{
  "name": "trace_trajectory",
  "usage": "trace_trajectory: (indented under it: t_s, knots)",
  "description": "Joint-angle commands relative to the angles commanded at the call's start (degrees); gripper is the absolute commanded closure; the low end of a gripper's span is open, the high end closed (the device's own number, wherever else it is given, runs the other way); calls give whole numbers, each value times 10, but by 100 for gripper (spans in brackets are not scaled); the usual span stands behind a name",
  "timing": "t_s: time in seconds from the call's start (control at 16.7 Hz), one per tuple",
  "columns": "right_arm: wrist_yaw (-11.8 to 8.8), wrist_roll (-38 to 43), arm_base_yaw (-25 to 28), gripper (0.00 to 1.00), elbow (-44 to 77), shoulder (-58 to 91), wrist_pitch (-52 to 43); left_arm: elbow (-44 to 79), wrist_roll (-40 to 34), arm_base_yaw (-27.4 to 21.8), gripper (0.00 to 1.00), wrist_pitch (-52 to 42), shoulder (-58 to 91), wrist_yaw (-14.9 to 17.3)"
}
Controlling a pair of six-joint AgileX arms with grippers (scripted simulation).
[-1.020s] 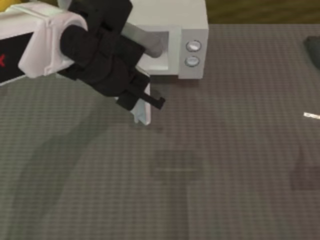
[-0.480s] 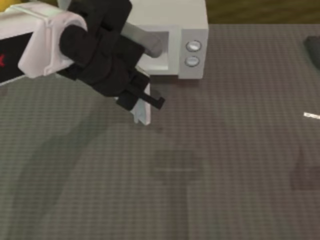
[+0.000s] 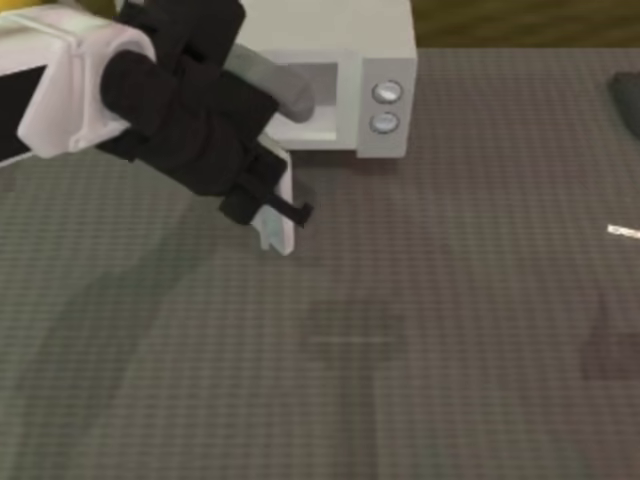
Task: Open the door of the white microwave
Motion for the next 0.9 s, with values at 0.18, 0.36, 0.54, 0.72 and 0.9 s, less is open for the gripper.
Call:
trace_trajectory:
  t_s: [0.18, 0.36, 0.54, 0.72, 0.9]
  knots:
    - [0, 0, 0, 0, 0, 0, 0, -16, 42, 17, 100, -6, -12, 22]
    - [0, 0, 0, 0, 0, 0, 0, -17, 53, 21, 100, -4, -19, 28]
    - [0, 0, 0, 0, 0, 0, 0, -17, 53, 21, 100, -4, -19, 28]
    - [0, 0, 0, 0, 0, 0, 0, -17, 53, 21, 100, -4, -19, 28]
    - [0, 0, 0, 0, 0, 0, 0, -17, 53, 21, 100, -4, -19, 28]
